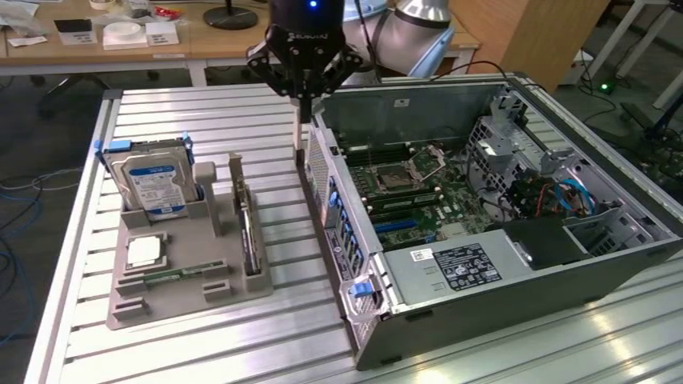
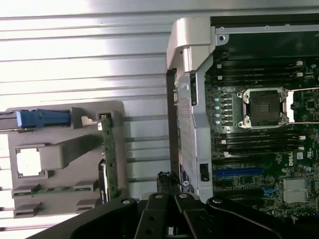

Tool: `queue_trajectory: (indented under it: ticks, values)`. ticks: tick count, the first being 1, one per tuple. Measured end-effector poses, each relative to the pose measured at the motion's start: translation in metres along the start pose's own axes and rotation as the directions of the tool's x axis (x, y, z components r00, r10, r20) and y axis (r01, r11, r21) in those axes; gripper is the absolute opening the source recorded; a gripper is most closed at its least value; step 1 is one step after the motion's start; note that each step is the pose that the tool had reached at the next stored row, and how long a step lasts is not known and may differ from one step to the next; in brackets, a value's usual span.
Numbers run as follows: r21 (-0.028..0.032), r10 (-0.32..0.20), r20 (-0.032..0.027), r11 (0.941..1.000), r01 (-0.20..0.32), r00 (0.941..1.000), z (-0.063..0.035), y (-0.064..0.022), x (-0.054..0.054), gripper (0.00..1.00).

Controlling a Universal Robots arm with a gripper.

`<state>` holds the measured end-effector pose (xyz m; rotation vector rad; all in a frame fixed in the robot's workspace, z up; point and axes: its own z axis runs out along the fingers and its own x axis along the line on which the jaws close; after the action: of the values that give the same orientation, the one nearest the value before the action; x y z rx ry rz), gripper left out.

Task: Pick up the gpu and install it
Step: 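Reach for the gpu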

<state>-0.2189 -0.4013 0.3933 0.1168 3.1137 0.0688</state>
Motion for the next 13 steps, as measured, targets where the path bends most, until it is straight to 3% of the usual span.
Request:
queue_trajectory:
  ticks: [10, 11, 13]
  values:
    - [-0.0001, -0.001, 0.0000, 1.0000, 0.001, 1.0000, -0.0011, -0.0054, 0.039, 0.11]
    - [0.0000, -0.001, 0.0000, 1.0000, 0.001, 1.0000, -0.0014, -0.0066, 0.048, 0.11]
    - [0.0000, -0.001, 0.0000, 1.0000, 0.001, 1.0000, -0.0016, -0.0077, 0.055, 0.11]
